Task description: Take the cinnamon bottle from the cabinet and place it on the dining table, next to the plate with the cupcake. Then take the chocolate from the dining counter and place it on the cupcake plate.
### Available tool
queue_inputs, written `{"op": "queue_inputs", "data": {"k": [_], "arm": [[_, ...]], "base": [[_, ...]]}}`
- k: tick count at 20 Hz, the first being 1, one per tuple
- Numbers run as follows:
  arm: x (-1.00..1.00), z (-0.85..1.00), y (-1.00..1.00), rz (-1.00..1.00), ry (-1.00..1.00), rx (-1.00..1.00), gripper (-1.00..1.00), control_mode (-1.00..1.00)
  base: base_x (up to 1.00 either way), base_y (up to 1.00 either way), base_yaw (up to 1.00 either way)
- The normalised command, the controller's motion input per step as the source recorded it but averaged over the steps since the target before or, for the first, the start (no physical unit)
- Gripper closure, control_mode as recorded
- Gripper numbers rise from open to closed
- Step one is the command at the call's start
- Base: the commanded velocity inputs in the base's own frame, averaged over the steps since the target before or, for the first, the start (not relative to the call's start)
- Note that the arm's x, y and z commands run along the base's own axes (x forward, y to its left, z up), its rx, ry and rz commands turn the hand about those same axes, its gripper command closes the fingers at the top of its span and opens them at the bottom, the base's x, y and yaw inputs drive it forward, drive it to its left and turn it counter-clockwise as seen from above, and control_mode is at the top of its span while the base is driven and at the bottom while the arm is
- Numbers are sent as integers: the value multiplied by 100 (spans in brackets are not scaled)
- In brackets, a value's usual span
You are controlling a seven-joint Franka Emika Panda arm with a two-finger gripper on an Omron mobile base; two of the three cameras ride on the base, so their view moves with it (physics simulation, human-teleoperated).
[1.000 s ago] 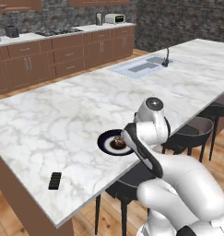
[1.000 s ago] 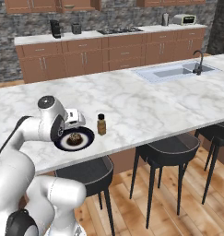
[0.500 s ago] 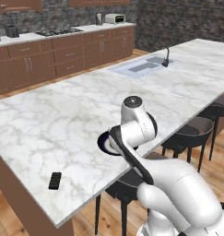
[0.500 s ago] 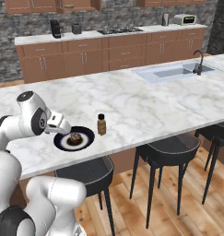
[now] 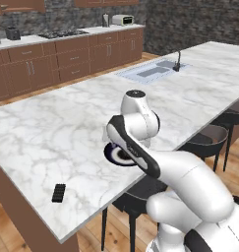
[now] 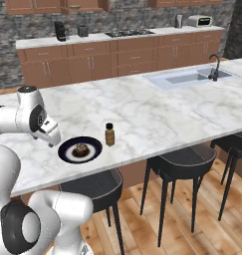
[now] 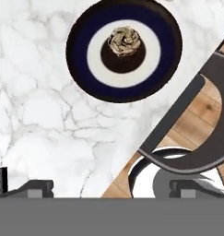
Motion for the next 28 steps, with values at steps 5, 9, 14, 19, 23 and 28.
{"op": "queue_inputs", "data": {"k": [5, 9, 14, 19, 23, 28], "arm": [[-17, -20, 69, -6, 2, 18, -100, -100], [-2, -20, 68, -8, 6, 9, -100, -100], [-4, -22, 71, -8, 15, 0, -100, -100], [0, -31, 66, -10, 16, -2, -100, -100], [-8, -32, 58, -1, 9, -9, -100, -100], [-13, -31, 46, 0, 5, -15, -100, -100]], "base": [[0, 0, 0], [0, 0, 0], [0, 0, 0], [0, 0, 0], [0, 0, 0], [0, 0, 0]]}}
